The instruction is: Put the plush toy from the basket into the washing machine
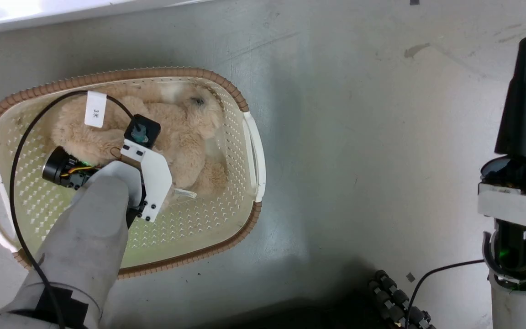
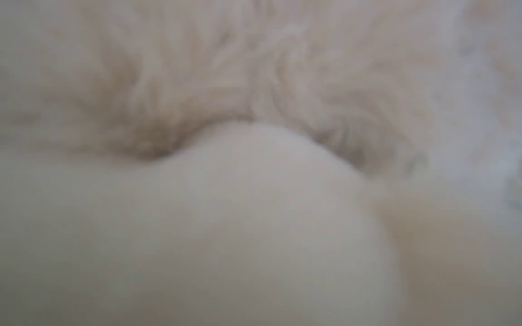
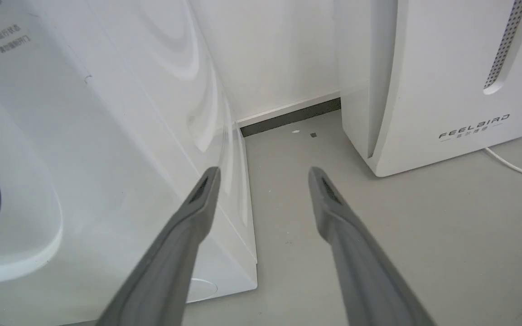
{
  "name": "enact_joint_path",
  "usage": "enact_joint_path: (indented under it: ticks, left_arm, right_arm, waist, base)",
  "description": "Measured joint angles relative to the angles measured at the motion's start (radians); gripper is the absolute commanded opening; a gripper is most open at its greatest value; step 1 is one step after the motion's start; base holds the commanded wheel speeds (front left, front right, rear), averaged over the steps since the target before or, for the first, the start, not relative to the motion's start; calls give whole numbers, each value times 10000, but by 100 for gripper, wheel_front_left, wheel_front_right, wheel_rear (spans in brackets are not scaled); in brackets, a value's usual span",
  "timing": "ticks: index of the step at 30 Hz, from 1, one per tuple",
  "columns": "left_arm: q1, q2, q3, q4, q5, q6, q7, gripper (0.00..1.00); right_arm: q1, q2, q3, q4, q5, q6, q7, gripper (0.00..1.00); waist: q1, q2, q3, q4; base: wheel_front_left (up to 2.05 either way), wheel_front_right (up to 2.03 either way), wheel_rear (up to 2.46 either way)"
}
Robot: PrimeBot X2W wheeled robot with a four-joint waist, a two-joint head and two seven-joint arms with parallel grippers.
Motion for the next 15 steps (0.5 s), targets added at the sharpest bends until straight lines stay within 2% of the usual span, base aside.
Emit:
enact_joint_path:
  ticks: [6,15]
  left_arm:
    - [-108,-17,-134,366,-117,-58,-59,0]
    - [886,-474,-109,529,-539,-36,-1133,0]
  right_arm:
    - [-74,0,2,-12,71,0,-73,100]
    - [102,0,100,332,-232,0,-75,100]
  waist:
    - [0,0,-254,-19]
    - [1,0,-1785,172]
  base:
    - [0,0,0]
    - [0,0,0]
